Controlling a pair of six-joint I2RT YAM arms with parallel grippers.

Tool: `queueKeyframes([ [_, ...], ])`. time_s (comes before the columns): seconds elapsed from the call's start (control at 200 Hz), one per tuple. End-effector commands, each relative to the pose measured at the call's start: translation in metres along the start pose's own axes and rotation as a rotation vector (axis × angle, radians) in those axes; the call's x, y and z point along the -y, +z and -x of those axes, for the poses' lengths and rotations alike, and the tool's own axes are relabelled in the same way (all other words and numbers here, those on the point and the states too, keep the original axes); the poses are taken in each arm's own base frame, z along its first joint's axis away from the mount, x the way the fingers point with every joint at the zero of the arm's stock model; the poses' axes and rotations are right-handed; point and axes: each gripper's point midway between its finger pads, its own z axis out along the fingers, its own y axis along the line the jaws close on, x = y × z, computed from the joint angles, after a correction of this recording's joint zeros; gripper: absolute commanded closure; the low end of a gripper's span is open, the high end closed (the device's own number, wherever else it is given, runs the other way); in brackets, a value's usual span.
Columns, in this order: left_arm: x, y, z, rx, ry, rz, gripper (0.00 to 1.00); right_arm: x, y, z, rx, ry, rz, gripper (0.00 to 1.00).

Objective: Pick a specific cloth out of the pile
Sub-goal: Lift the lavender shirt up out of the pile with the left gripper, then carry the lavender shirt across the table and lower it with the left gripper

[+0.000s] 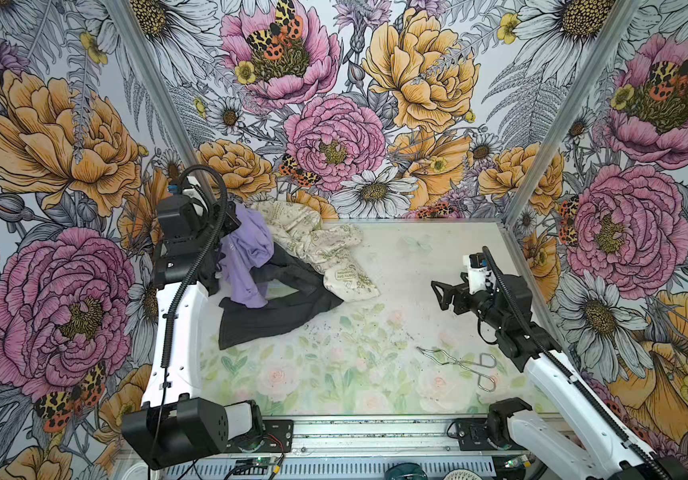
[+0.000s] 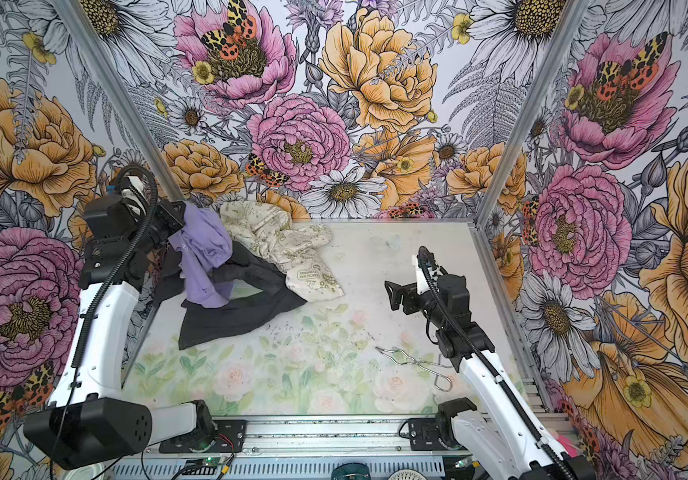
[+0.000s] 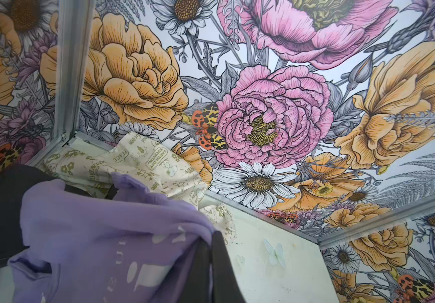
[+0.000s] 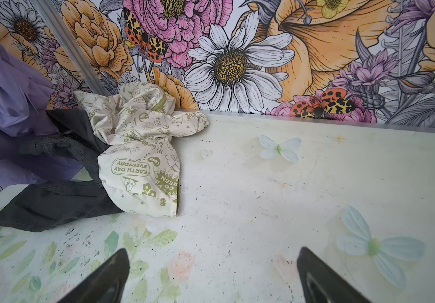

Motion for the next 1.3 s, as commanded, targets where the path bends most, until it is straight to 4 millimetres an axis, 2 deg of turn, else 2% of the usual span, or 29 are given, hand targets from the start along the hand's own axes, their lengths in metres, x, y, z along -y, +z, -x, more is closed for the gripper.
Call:
queueKeyframes([
  [0.0, 0.035, -0.017, 0.025, 0.073, 0.060, -0.073, 1.00, -0.007, -0.005, 0.016, 0.037, -0.007, 0.024, 0.00],
  [0.245, 0.079, -0.021, 0.031, 0.081, 0.112, -0.166, 1.00, -0.008, -0.006, 0.018, 0.039, -0.011, 0.024, 0.01],
  [0.741, 0.157, -0.020, 0.033, 0.077, 0.172, -0.330, 1.00, -0.008, -0.009, 0.016, 0.042, -0.013, 0.018, 0.01],
  [0.971, 0.195, -0.009, 0.017, 0.031, 0.196, -0.413, 1.00, -0.007, -0.012, 0.016, 0.047, -0.012, 0.014, 0.00],
  [1.296, 0.250, 0.015, -0.019, -0.041, 0.220, -0.513, 1.00, -0.008, -0.015, 0.017, 0.059, -0.010, 0.012, 0.01],
])
